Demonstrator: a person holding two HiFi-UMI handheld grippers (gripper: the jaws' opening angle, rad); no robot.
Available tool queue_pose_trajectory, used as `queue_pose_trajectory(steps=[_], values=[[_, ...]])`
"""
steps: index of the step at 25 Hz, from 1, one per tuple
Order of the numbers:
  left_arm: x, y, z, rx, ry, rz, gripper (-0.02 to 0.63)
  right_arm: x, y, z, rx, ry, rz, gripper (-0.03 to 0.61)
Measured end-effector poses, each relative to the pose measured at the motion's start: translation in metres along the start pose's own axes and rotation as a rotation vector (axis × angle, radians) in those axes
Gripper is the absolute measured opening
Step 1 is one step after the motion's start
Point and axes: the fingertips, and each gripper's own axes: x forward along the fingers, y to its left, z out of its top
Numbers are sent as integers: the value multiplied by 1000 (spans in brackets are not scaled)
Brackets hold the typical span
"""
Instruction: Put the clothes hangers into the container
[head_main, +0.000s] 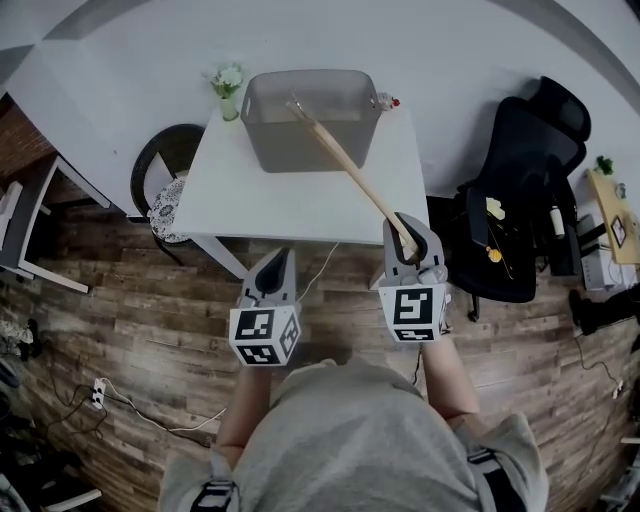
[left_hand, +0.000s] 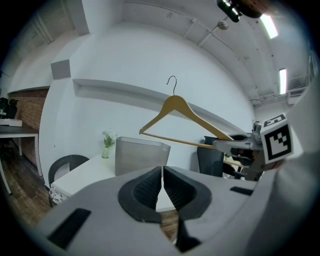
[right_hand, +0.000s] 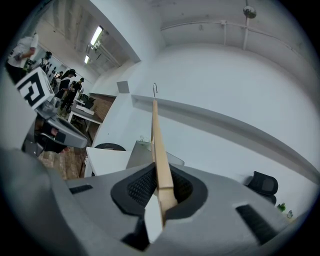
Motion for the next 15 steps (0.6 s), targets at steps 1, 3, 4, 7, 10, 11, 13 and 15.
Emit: queue_pose_trajectory(steps=[1,3,4,7,10,11,13,15], values=[[2,2,0,-2,2,1,15,4,-1,0,-1,1,0,40],[7,8,0,-6,4,4,15,11,-4,0,-3,7,-3,40],[10,10,1,-9,5,6,15,16,-5,0,-3,11,-3,40],[18,18,3,-13,5,14,15,30,-10,-1,-8,18,1,40],[30,25,6,-16,3,23,15,48,-16,-1,-26,23,12,40],[34,28,7,-16,1,25,15,55,-18,-2,-32,24,15,40],[44,34,9,-11,-2,30,15,70,-21,-1,-40,21,20,40],[56,41,13,-8,-5,37,15,85,-24,-2,-45,19,26,40]])
